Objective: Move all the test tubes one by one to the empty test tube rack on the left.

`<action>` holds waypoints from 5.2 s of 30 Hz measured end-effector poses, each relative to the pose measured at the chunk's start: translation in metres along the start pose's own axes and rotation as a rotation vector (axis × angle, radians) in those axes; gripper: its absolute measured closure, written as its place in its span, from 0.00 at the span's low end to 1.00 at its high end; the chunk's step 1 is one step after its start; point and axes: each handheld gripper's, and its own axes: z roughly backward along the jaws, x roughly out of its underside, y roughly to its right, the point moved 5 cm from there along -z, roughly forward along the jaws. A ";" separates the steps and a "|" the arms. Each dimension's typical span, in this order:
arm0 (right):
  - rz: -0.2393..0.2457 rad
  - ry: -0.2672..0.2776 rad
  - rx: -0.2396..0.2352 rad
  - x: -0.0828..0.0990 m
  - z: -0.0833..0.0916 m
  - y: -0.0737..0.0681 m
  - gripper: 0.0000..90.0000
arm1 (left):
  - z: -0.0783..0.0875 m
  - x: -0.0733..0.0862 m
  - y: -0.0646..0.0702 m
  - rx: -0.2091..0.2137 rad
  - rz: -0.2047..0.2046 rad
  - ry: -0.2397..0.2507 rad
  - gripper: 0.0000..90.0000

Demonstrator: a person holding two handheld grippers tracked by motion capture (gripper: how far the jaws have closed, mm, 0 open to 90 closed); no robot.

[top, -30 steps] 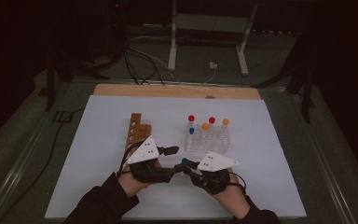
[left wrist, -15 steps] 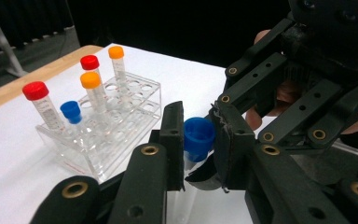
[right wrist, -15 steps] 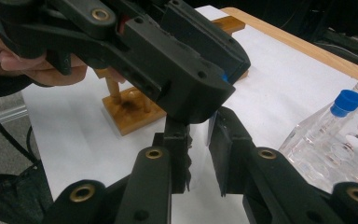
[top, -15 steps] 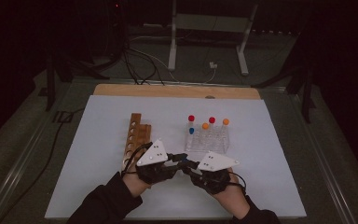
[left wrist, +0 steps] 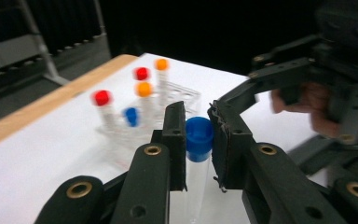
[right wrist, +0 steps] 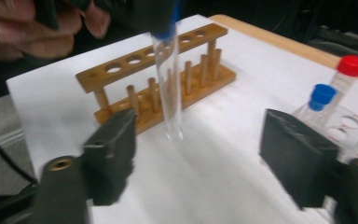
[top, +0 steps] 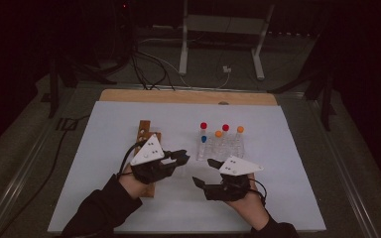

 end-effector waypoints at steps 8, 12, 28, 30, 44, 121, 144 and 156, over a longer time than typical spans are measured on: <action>-0.021 0.048 0.002 -0.001 0.004 0.004 0.01 | 0.022 -0.011 -0.030 -0.090 0.009 0.013 0.86; -0.029 0.085 0.002 -0.004 0.009 0.006 0.00 | 0.035 -0.014 -0.051 -0.147 0.022 0.017 0.86; -0.027 0.078 0.003 -0.003 0.009 0.008 0.00 | 0.045 -0.019 -0.113 -0.306 0.058 0.018 0.87; -0.028 0.077 0.001 -0.003 0.009 0.008 0.00 | 0.045 -0.016 -0.121 -0.333 0.063 0.007 0.86; -0.038 0.074 0.001 0.000 0.009 0.012 0.00 | 0.023 0.038 -0.161 -0.413 0.190 -0.006 0.86; -0.115 -0.194 0.257 0.006 -0.088 0.086 0.85 | 0.059 0.082 -0.022 -0.032 0.101 -0.068 0.01; 0.030 -0.096 0.158 -0.037 -0.027 0.038 0.85 | 0.055 0.056 -0.006 0.040 0.069 -0.043 0.02; 0.051 -0.142 0.021 -0.009 -0.027 0.001 0.85 | 0.030 0.039 0.009 0.115 0.040 -0.049 0.02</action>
